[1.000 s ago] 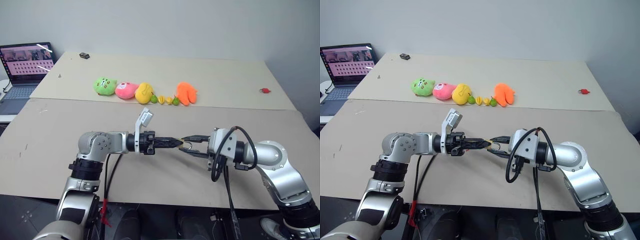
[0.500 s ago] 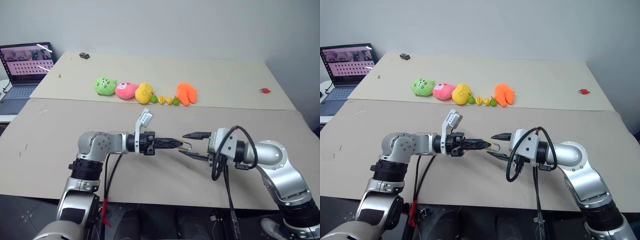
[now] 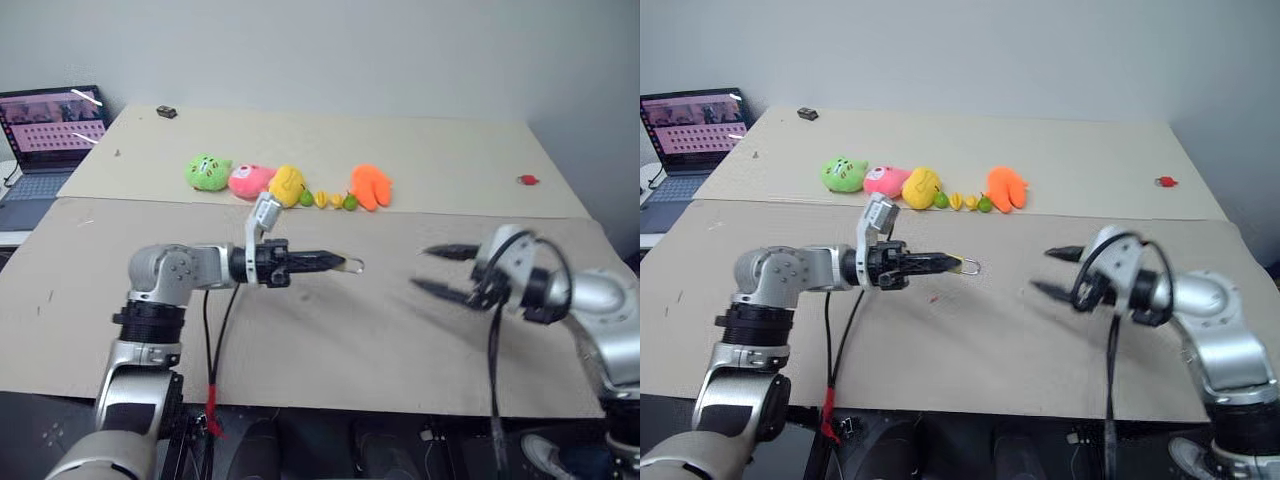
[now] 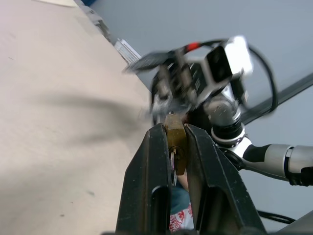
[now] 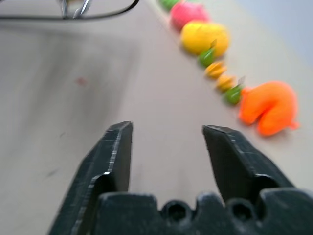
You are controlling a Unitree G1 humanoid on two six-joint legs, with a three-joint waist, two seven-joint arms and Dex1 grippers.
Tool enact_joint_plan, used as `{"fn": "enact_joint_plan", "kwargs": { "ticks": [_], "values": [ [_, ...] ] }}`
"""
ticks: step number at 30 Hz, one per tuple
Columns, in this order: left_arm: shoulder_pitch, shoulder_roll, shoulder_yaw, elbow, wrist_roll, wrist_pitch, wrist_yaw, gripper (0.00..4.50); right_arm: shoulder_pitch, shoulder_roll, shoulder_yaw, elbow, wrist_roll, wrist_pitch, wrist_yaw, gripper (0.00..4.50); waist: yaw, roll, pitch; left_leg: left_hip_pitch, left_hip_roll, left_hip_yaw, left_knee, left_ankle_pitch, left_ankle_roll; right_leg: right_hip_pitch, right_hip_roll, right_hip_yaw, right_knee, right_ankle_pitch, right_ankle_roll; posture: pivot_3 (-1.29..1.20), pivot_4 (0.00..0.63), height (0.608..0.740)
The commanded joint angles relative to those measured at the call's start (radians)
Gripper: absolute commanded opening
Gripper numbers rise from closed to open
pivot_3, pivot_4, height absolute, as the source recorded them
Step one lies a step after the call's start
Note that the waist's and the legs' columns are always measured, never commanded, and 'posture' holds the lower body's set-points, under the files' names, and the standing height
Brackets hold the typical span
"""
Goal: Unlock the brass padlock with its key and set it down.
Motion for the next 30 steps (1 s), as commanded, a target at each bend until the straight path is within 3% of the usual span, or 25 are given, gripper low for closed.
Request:
{"fn": "enact_joint_plan", "kwargs": {
  "ticks": [1, 4, 5, 10, 19, 30],
  "values": [
    [-0.006, -0.013, 0.023, -0.019, -0.031, 0.004, -0.012, 0.01, -0.063, 0.007, -0.005, -0.090, 0.100, 0.078, -0.012, 1.22, 0.001, 0.000, 0.000, 0.000, 0.000, 0.000, 0.000, 0.000, 0.000, 0.000, 0.000, 0.000, 0.000, 0.000, 0.000, 0.00, 0.150, 0.717],
    [0.005, -0.028, 0.020, -0.025, -0.029, -0.003, -0.005, 0.01, -0.132, 0.042, 0.014, -0.152, 0.183, 0.163, -0.054, 0.17, 0.000, 0.000, 0.000, -0.001, 0.000, 0.000, 0.000, 0.000, 0.000, 0.000, 0.000, 0.000, 0.000, 0.000, 0.000, 0.00, 0.150, 0.717],
    [0.006, -0.033, 0.021, -0.026, -0.029, -0.005, -0.003, 0.01, -0.144, 0.049, 0.021, -0.169, 0.205, 0.191, -0.063, 0.04, 0.001, 0.000, 0.000, -0.001, 0.000, 0.000, 0.001, 0.000, 0.000, 0.000, 0.000, 0.000, 0.000, 0.000, 0.000, 0.00, 0.150, 0.717],
    [0.000, -0.062, 0.037, -0.012, -0.030, -0.012, 0.018, 0.01, -0.150, 0.066, 0.061, -0.228, 0.257, 0.258, -0.085, 0.04, 0.007, 0.000, 0.000, -0.001, 0.000, 0.000, 0.001, 0.000, 0.000, 0.000, -0.001, 0.000, 0.000, 0.000, 0.001, 0.00, 0.150, 0.717],
    [0.003, -0.082, 0.037, -0.030, -0.035, -0.003, 0.026, 0.01, -0.109, 0.100, 0.147, -0.187, 0.163, 0.179, -0.066, 0.04, 0.007, 0.000, 0.000, -0.001, 0.000, 0.000, 0.001, 0.000, 0.000, 0.000, -0.001, 0.000, 0.000, 0.000, 0.001, 0.00, 0.150, 0.717],
    [0.010, -0.105, 0.025, -0.038, -0.037, -0.008, 0.036, 0.01, -0.170, 0.140, 0.232, -0.050, 0.061, 0.072, 0.002, 0.04, 0.006, 0.000, 0.000, -0.001, 0.000, 0.000, 0.001, 0.000, 0.000, 0.000, -0.001, 0.000, 0.000, 0.000, 0.001, 0.00, 0.150, 0.717]
  ]
}}
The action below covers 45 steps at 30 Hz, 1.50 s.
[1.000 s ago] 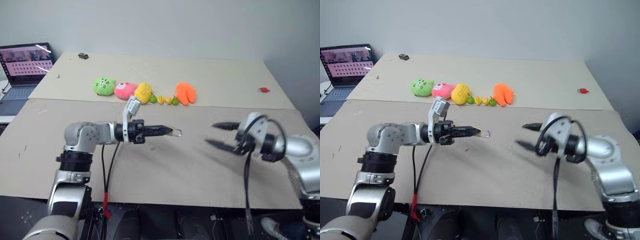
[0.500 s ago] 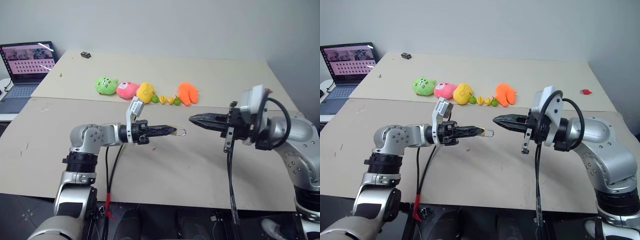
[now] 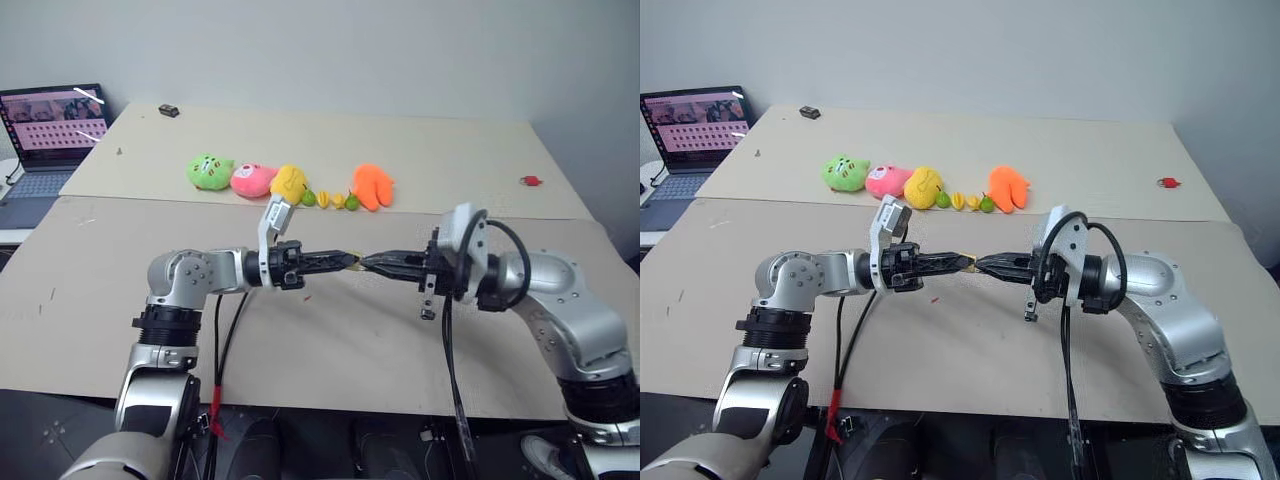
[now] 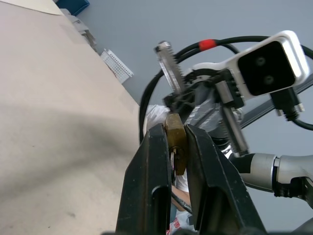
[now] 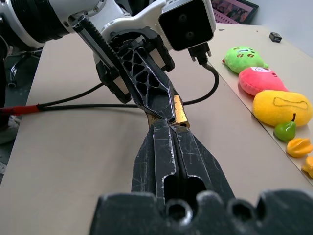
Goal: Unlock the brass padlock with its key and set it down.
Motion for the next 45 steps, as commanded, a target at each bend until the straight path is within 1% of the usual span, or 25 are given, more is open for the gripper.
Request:
{"fn": "enact_joint_plan", "kwargs": {
  "ticks": [1, 4, 8, 13, 17, 22, 25, 28, 31, 39, 45],
  "values": [
    [-0.011, -0.019, 0.006, -0.037, -0.025, -0.006, -0.005, 0.01, -0.043, 0.007, -0.002, 0.024, -0.026, -0.055, 0.024, 0.04, 0.000, 0.000, 0.000, 0.000, 0.000, 0.000, 0.000, 0.000, 0.000, 0.000, 0.000, 0.000, 0.000, 0.000, 0.000, 0.00, 0.150, 0.717],
    [-0.007, -0.022, 0.011, -0.043, -0.030, -0.001, 0.001, 0.01, -0.043, 0.004, 0.006, 0.050, -0.044, -0.073, 0.048, 0.04, 0.001, 0.000, 0.000, 0.000, 0.000, 0.000, 0.000, 0.000, 0.000, 0.000, 0.000, 0.000, 0.000, 0.000, 0.000, 0.00, 0.150, 0.717],
    [-0.006, -0.021, 0.019, -0.048, -0.036, 0.006, 0.006, 0.01, -0.027, -0.028, 0.019, 0.071, -0.049, -0.066, 0.109, 0.04, 0.001, 0.000, 0.000, 0.000, 0.000, 0.000, 0.000, 0.000, 0.000, 0.000, 0.000, 0.000, 0.000, 0.000, 0.000, 0.00, 0.150, 0.717],
    [-0.005, -0.023, 0.022, -0.049, -0.043, 0.009, 0.013, 0.01, -0.046, -0.027, 0.036, 0.140, -0.097, -0.101, 0.132, 0.04, -0.001, 0.000, 0.000, 0.000, 0.000, 0.000, 0.000, 0.000, 0.000, 0.000, 0.000, 0.000, 0.000, 0.000, 0.000, 0.00, 0.150, 0.717],
    [-0.003, -0.026, 0.023, -0.052, -0.052, 0.012, 0.020, 0.01, -0.080, -0.020, 0.037, 0.191, -0.121, -0.139, 0.137, 0.04, -0.002, 0.000, 0.000, 0.000, 0.000, 0.000, 0.000, 0.000, 0.000, 0.000, 0.000, 0.000, 0.000, 0.000, 0.000, 0.00, 0.150, 0.717],
    [-0.001, -0.026, 0.026, -0.052, -0.059, 0.013, 0.027, 0.01, -0.140, -0.031, -0.004, 0.268, -0.122, -0.153, 0.153, 0.04, 0.000, 0.000, 0.000, 0.000, 0.000, 0.000, 0.000, 0.000, 0.000, 0.000, 0.000, 0.000, 0.000, 0.000, 0.000, 0.00, 0.150, 0.717],
    [0.000, -0.027, 0.026, -0.053, -0.060, 0.013, 0.029, 0.01, -0.133, -0.044, 0.001, 0.267, -0.122, -0.159, 0.180, 0.04, 0.000, 0.000, 0.000, 0.000, 0.000, 0.000, 0.000, 0.000, 0.000, 0.000, 0.000, 0.000, 0.000, 0.000, 0.000, 0.00, 0.150, 0.717],
    [-0.003, -0.033, 0.028, -0.050, -0.061, 0.010, 0.033, 0.01, -0.121, -0.053, -0.011, 0.240, -0.091, -0.131, 0.200, 0.04, 0.000, 0.000, 0.000, 0.000, 0.000, 0.000, 0.000, 0.000, 0.000, 0.000, 0.000, 0.000, 0.000, 0.000, 0.000, 0.00, 0.150, 0.717],
    [-0.008, -0.033, 0.033, -0.043, -0.061, 0.009, 0.036, 0.01, -0.110, -0.064, -0.037, 0.206, -0.028, -0.058, 0.215, 0.04, 0.000, 0.000, 0.000, 0.000, 0.000, 0.000, 0.000, 0.000, 0.000, 0.000, 0.000, 0.000, 0.000, 0.000, 0.000, 0.00, 0.150, 0.717],
    [-0.020, -0.034, 0.046, -0.024, -0.056, 0.006, 0.045, 0.01, -0.075, -0.093, -0.076, 0.126, 0.080, 0.082, 0.221, 0.04, 0.000, 0.000, 0.000, 0.000, 0.000, 0.000, 0.000, 0.000, 0.000, 0.000, 0.000, 0.000, 0.000, 0.000, 0.000, 0.00, 0.150, 0.717],
    [-0.029, -0.044, 0.058, -0.020, -0.066, 0.019, 0.056, 0.01, -0.068, -0.066, -0.040, 0.141, 0.014, 0.018, 0.189, 0.04, 0.000, 0.000, 0.000, 0.000, 0.000, 0.000, 0.000, 0.000, 0.000, 0.000, 0.000, 0.000, 0.000, 0.000, 0.000, 0.00, 0.150, 0.717]
  ]
}}
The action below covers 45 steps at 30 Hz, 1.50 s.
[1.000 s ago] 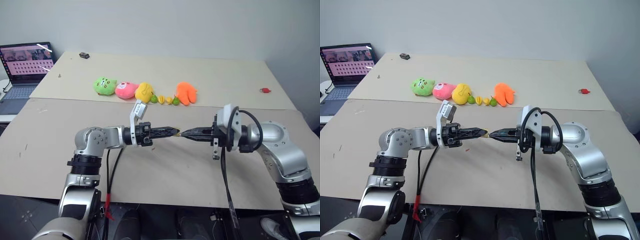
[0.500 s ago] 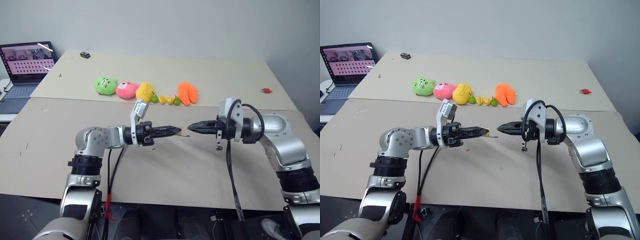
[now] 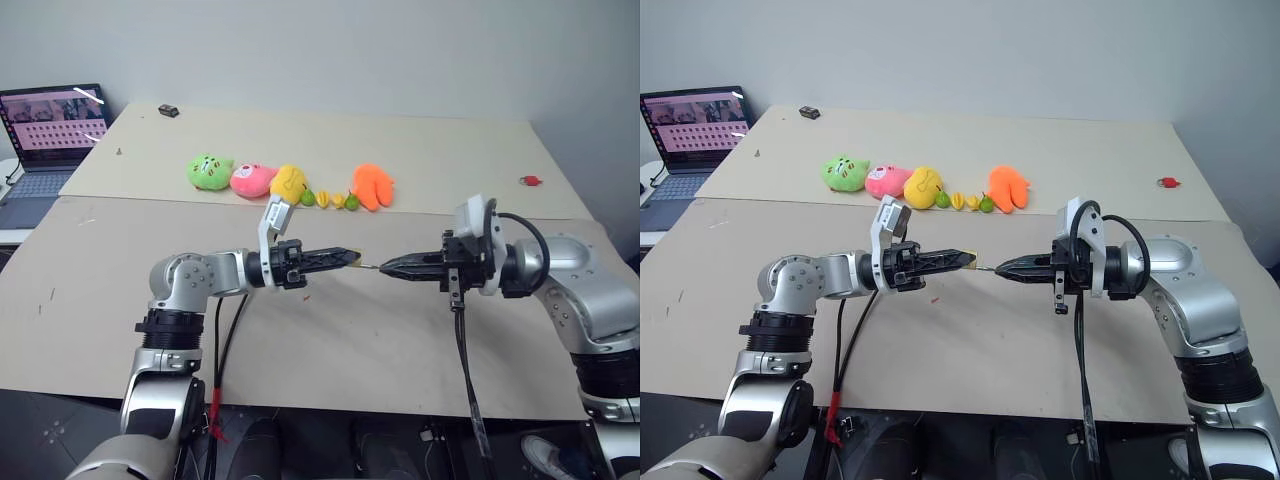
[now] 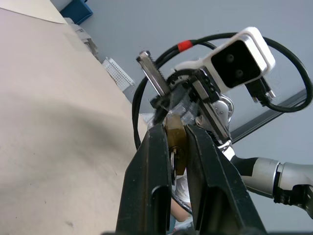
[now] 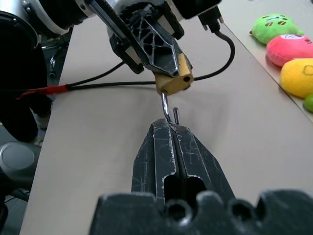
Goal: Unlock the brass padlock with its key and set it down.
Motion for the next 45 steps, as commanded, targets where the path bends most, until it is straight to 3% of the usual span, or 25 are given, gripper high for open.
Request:
{"fn": "enact_joint_plan", "kwargs": {
  "ticks": [1, 5, 11, 18, 31, 45],
  "values": [
    [-0.030, -0.006, 0.020, -0.024, -0.037, 0.017, -0.001, 0.01, -0.011, 0.022, 0.006, 0.002, -0.051, -0.073, -0.024, 0.04, 0.000, 0.000, 0.000, 0.000, 0.000, 0.000, 0.000, 0.000, 0.000, 0.000, 0.000, 0.000, 0.000, 0.000, 0.000, 0.00, 0.150, 0.717],
    [-0.029, -0.010, 0.021, -0.031, -0.044, 0.026, 0.006, 0.01, -0.045, 0.055, 0.026, 0.080, -0.128, -0.152, -0.044, 0.04, -0.001, 0.000, 0.000, 0.000, 0.000, 0.000, 0.000, 0.000, 0.000, 0.000, 0.000, 0.000, 0.000, 0.000, 0.000, 0.00, 0.150, 0.717],
    [-0.015, -0.005, 0.029, -0.046, -0.055, 0.036, 0.020, 0.01, -0.089, 0.003, -0.034, 0.118, -0.074, -0.107, 0.018, 0.04, 0.001, 0.000, 0.000, 0.000, 0.000, 0.000, 0.000, 0.000, 0.000, 0.000, 0.000, 0.000, 0.000, 0.000, 0.000, 0.00, 0.150, 0.717],
    [-0.015, -0.008, 0.033, -0.045, -0.057, 0.038, 0.025, 0.01, -0.099, 0.021, -0.028, 0.111, -0.079, -0.115, 0.006, 0.04, -0.002, 0.000, 0.000, 0.000, 0.000, 0.000, 0.000, 0.000, 0.000, 0.000, 0.000, 0.000, 0.000, 0.000, 0.000, 0.00, 0.150, 0.717],
    [-0.018, -0.015, 0.037, -0.032, -0.054, 0.031, 0.032, 0.01, -0.051, 0.011, -0.009, -0.004, -0.016, -0.026, 0.035, 0.04, 0.000, 0.000, 0.000, 0.000, 0.000, 0.000, 0.000, 0.000, 0.000, 0.000, 0.000, 0.000, 0.000, 0.000, 0.000, 0.00, 0.150, 0.717],
    [-0.021, -0.025, 0.052, -0.039, -0.061, 0.033, 0.053, 0.01, -0.001, 0.013, 0.026, 0.011, -0.061, -0.062, 0.054, 0.04, 0.000, 0.000, 0.000, 0.000, 0.000, 0.000, 0.000, 0.000, 0.000, 0.000, 0.000, 0.000, 0.000, 0.000, 0.000, 0.00, 0.150, 0.717]
  ]
}}
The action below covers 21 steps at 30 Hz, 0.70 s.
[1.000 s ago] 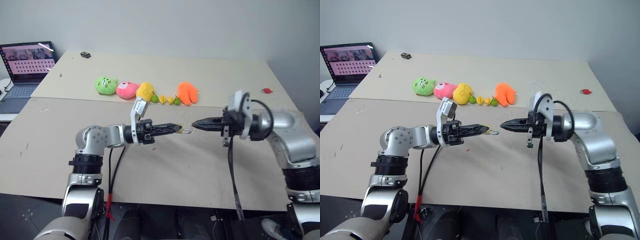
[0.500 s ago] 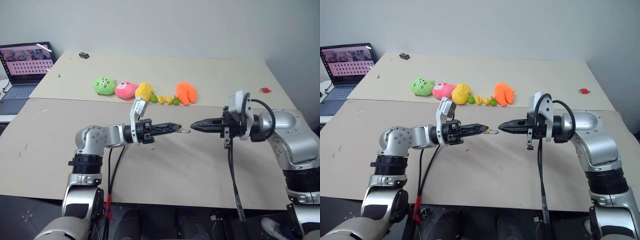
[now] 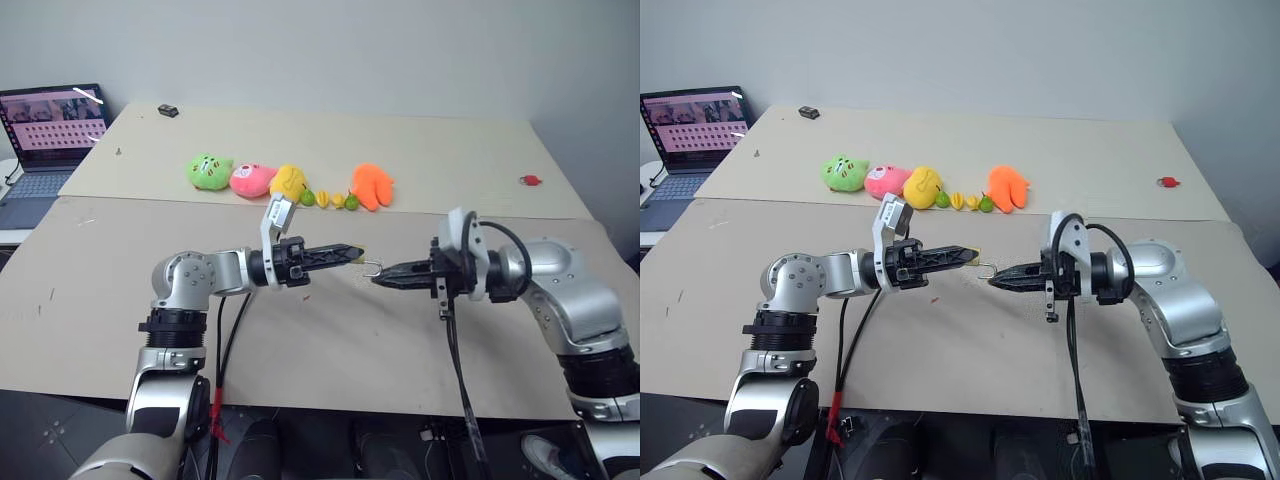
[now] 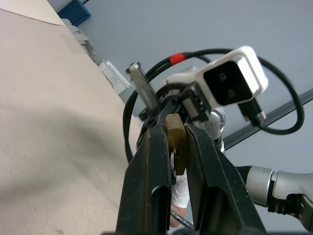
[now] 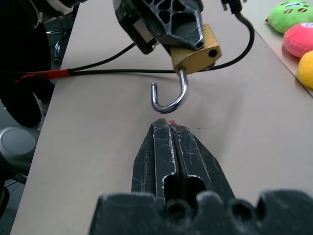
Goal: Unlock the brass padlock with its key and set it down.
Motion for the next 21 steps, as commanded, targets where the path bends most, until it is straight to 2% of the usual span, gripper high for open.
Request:
{"fn": "enact_joint_plan", "kwargs": {
  "ticks": [1, 6, 12, 18, 20, 21],
  "values": [
    [-0.012, 0.005, 0.014, -0.038, -0.022, -0.008, -0.005, 0.01, -0.006, -0.015, -0.039, -0.007, 0.005, -0.023, -0.001, 0.04, 0.000, 0.000, 0.000, 0.000, 0.000, 0.000, 0.000, 0.000, 0.000, 0.000, 0.000, 0.000, 0.000, 0.000, 0.000, 0.00, 0.150, 0.717],
    [0.068, 0.092, -0.031, -0.064, 0.035, -0.030, -0.043, 0.01, 0.011, -0.020, -0.023, 0.019, -0.035, -0.064, -0.002, 0.04, -0.006, 0.000, 0.000, 0.000, 0.000, 0.000, 0.000, 0.000, 0.000, 0.000, 0.000, 0.000, 0.000, 0.000, 0.000, 0.00, 0.150, 0.717],
    [0.114, 0.208, -0.021, 0.025, 0.121, -0.105, -0.069, 0.01, 0.043, -0.014, -0.024, 0.003, -0.045, -0.083, -0.009, 0.04, -0.009, 0.000, 0.000, 0.001, 0.000, 0.000, 0.000, 0.000, 0.000, 0.000, 0.000, 0.000, 0.000, 0.000, 0.000, 0.00, 0.150, 0.717],
    [0.092, 0.204, 0.015, 0.066, 0.151, -0.168, -0.030, 0.01, 0.033, 0.007, -0.019, 0.031, -0.049, -0.097, -0.013, 0.04, -0.005, 0.000, 0.000, 0.000, 0.000, 0.000, 0.000, 0.000, 0.000, 0.000, 0.000, 0.000, 0.000, 0.000, 0.000, 0.00, 0.150, 0.717],
    [0.098, 0.191, 0.019, 0.069, 0.149, -0.165, -0.019, 1.02, 0.027, 0.024, -0.017, 0.037, -0.048, -0.103, -0.022, 0.00, -0.002, 0.000, 0.000, 0.000, 0.000, 0.000, 0.000, 0.000, 0.000, 0.000, 0.000, 0.000, 0.000, 0.000, 0.000, 0.00, 0.150, 0.717],
    [0.102, 0.186, 0.021, 0.065, 0.143, -0.161, -0.022, 1.15, 0.025, 0.031, -0.018, 0.037, -0.047, -0.102, -0.024, 0.00, -0.001, 0.000, 0.000, 0.000, 0.000, 0.000, 0.000, 0.000, 0.000, 0.000, 0.000, 0.000, 0.000, 0.000, 0.000, 0.00, 0.150, 0.717]
  ]
}}
